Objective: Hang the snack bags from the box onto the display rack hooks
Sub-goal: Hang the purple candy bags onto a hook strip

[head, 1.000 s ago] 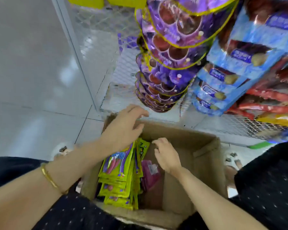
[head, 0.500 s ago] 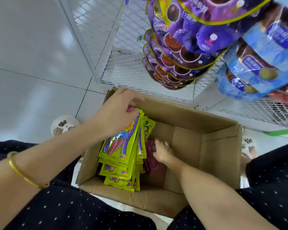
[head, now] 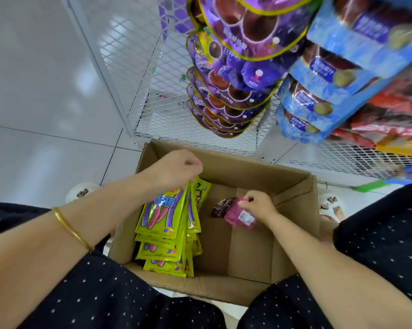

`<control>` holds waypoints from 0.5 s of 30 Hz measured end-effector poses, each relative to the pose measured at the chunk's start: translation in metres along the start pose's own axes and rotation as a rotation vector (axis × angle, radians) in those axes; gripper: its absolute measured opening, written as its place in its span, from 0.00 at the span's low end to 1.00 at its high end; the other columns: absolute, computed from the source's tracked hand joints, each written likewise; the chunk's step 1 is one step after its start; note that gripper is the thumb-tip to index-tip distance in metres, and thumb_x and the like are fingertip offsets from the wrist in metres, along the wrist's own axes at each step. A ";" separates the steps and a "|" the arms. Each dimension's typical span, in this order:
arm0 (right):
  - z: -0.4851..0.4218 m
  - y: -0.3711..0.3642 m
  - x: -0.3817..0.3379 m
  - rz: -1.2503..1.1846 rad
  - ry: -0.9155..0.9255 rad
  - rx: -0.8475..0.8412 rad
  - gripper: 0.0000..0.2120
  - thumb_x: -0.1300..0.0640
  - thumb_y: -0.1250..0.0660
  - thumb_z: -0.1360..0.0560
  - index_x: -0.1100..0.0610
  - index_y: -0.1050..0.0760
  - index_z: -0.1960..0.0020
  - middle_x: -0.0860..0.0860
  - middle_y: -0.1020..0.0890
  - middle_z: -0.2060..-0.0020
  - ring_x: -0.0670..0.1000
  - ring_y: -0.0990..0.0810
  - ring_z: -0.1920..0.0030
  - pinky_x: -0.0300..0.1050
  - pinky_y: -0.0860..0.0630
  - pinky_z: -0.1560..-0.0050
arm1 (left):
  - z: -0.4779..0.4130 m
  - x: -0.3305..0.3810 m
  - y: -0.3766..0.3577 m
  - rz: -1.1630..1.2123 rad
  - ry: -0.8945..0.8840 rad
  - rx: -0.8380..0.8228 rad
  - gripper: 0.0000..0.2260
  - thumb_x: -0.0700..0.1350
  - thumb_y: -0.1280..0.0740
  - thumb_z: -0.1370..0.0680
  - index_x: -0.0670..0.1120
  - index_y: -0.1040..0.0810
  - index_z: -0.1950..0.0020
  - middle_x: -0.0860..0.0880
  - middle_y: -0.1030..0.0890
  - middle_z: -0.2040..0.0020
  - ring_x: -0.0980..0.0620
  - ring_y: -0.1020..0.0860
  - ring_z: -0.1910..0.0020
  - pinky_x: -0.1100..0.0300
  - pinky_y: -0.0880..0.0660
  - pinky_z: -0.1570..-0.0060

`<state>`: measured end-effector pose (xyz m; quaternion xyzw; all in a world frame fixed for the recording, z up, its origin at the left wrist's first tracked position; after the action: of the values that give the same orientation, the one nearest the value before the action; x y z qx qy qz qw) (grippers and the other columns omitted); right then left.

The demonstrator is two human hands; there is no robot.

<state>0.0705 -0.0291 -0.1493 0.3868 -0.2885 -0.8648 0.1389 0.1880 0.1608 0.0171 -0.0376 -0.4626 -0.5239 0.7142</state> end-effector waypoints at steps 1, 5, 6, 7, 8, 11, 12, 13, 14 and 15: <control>0.006 0.014 -0.008 -0.067 0.002 0.071 0.09 0.62 0.31 0.28 0.58 0.28 0.64 0.54 0.24 0.64 0.52 0.26 0.60 0.44 0.31 0.61 | 0.001 -0.002 -0.008 0.081 0.085 -0.062 0.14 0.47 0.42 0.19 0.41 0.28 0.37 0.46 0.21 0.47 0.51 0.21 0.50 0.57 0.23 0.51; 0.049 0.049 -0.061 -0.254 0.267 0.420 0.03 0.63 0.32 0.27 0.58 0.25 0.59 0.51 0.23 0.62 0.50 0.26 0.58 0.44 0.31 0.56 | 0.004 -0.012 -0.032 0.557 0.418 -0.254 0.34 0.62 0.47 0.21 0.34 0.37 0.30 0.34 0.27 0.36 0.42 0.22 0.44 0.51 0.26 0.44; 0.065 0.053 -0.076 -0.266 0.371 0.505 0.04 0.64 0.31 0.28 0.57 0.24 0.60 0.50 0.23 0.60 0.50 0.26 0.57 0.43 0.31 0.54 | 0.005 -0.010 -0.035 0.689 0.445 -0.290 0.38 0.65 0.46 0.23 0.33 0.39 0.29 0.33 0.30 0.33 0.41 0.24 0.40 0.50 0.27 0.43; 0.081 0.055 -0.091 -0.261 0.490 0.569 0.05 0.64 0.31 0.28 0.56 0.24 0.60 0.49 0.22 0.59 0.49 0.25 0.56 0.42 0.30 0.53 | 0.004 -0.006 -0.036 0.808 0.441 -0.298 0.40 0.67 0.45 0.25 0.34 0.40 0.28 0.33 0.31 0.32 0.40 0.25 0.38 0.50 0.26 0.44; 0.095 0.054 -0.103 -0.199 0.617 0.622 0.04 0.63 0.32 0.28 0.56 0.24 0.60 0.49 0.21 0.58 0.48 0.24 0.55 0.40 0.29 0.53 | 0.002 -0.002 -0.036 0.912 0.415 -0.268 0.38 0.65 0.42 0.25 0.36 0.38 0.29 0.34 0.29 0.34 0.40 0.25 0.39 0.50 0.25 0.47; 0.124 0.045 -0.126 0.168 0.895 0.739 0.06 0.59 0.36 0.28 0.59 0.20 0.57 0.51 0.18 0.54 0.50 0.21 0.53 0.41 0.25 0.54 | 0.000 0.013 -0.024 0.941 0.238 -0.084 0.10 0.43 0.36 0.21 0.38 0.27 0.45 0.40 0.19 0.55 0.47 0.18 0.60 0.54 0.21 0.59; 0.126 0.043 -0.127 0.240 0.937 0.728 0.07 0.59 0.36 0.28 0.58 0.20 0.56 0.51 0.18 0.52 0.51 0.21 0.52 0.44 0.24 0.54 | 0.003 0.016 -0.019 0.875 0.195 -0.028 0.04 0.36 0.38 0.22 0.37 0.26 0.50 0.41 0.19 0.61 0.49 0.19 0.67 0.57 0.21 0.65; 0.128 0.042 -0.126 0.282 0.978 0.693 0.07 0.57 0.36 0.28 0.58 0.20 0.54 0.51 0.18 0.50 0.52 0.21 0.50 0.45 0.24 0.54 | 0.005 0.016 -0.014 0.804 0.157 0.003 0.04 0.33 0.39 0.22 0.37 0.25 0.52 0.40 0.20 0.61 0.49 0.20 0.69 0.58 0.22 0.67; 0.129 0.042 -0.125 0.304 1.016 0.645 0.09 0.54 0.35 0.27 0.57 0.20 0.53 0.51 0.19 0.49 0.51 0.22 0.48 0.46 0.25 0.51 | 0.006 0.017 -0.011 0.752 0.112 -0.001 0.05 0.31 0.40 0.22 0.36 0.25 0.50 0.38 0.20 0.57 0.47 0.20 0.67 0.57 0.22 0.65; 0.130 0.043 -0.123 0.306 1.030 0.597 0.12 0.49 0.35 0.26 0.57 0.20 0.51 0.51 0.19 0.47 0.51 0.24 0.46 0.45 0.26 0.48 | 0.007 0.018 -0.008 0.700 0.065 -0.018 0.07 0.31 0.40 0.23 0.35 0.25 0.48 0.36 0.20 0.53 0.45 0.20 0.62 0.53 0.22 0.60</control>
<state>0.0551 0.0443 0.0190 0.7313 -0.4665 -0.4189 0.2687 0.1780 0.1483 0.0308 -0.1832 -0.3940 -0.2522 0.8646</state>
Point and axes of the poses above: each hand's wrist, its own z-axis away from the middle knuckle, its own y-axis out of the back of the hand, x = y × z, the point moved 4 cm from there along -z, towards the middle knuckle
